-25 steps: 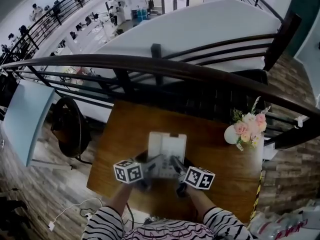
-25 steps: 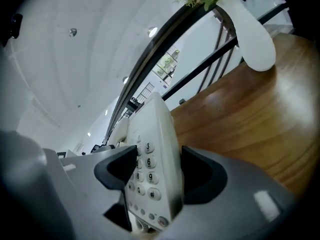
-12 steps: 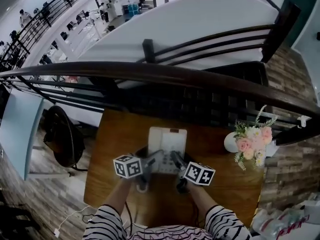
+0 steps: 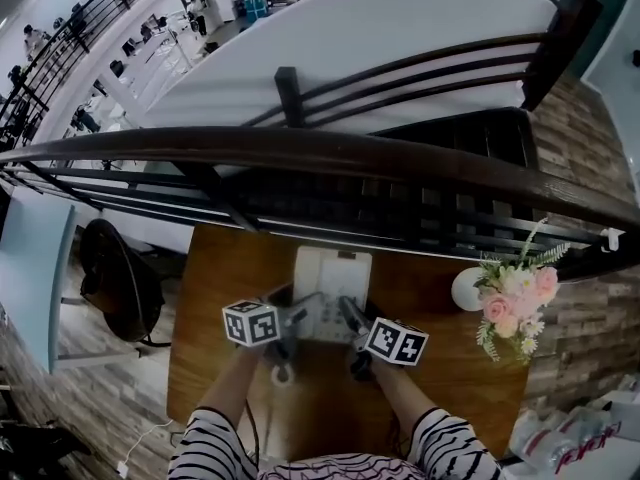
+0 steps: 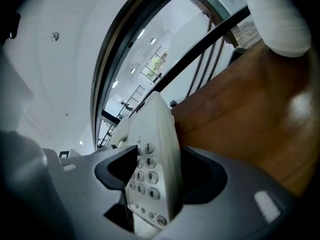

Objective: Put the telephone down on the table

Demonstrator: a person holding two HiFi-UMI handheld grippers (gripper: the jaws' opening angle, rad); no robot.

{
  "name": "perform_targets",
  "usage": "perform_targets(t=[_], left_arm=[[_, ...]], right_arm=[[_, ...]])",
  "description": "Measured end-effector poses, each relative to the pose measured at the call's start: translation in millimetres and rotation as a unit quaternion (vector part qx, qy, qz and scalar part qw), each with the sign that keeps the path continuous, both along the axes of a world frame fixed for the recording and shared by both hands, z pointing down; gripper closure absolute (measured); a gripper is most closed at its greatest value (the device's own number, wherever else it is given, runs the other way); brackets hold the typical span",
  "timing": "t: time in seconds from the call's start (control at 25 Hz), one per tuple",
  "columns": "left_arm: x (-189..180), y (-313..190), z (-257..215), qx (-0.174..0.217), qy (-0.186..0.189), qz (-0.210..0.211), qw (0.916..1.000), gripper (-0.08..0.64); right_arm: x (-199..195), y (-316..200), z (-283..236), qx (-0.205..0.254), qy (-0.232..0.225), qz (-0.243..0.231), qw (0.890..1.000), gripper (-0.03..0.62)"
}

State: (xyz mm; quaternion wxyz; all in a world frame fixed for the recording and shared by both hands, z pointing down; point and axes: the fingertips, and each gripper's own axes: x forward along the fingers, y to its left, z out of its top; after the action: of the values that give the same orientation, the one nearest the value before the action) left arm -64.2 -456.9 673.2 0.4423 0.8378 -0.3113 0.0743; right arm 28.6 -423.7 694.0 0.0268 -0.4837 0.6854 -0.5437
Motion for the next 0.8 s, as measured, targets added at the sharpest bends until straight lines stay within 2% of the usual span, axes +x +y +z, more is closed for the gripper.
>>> perform_targets(t=[0.32, 0.8], left_arm=[[2.0, -5.9, 5.7, -0.016, -0.01, 0.022, 0.9996, 0.189], [0.7, -5.2, 3.3, -0.008, -0.017, 0.013, 0.9997, 0.186]], right_arm=[[-2.7, -3.3, 4.8, -0.013, 0.006, -0.009, 1.0, 0.319], [-5.9, -2.0, 3.6, -0.012, 0.022, -0.026, 0.999, 0.291]])
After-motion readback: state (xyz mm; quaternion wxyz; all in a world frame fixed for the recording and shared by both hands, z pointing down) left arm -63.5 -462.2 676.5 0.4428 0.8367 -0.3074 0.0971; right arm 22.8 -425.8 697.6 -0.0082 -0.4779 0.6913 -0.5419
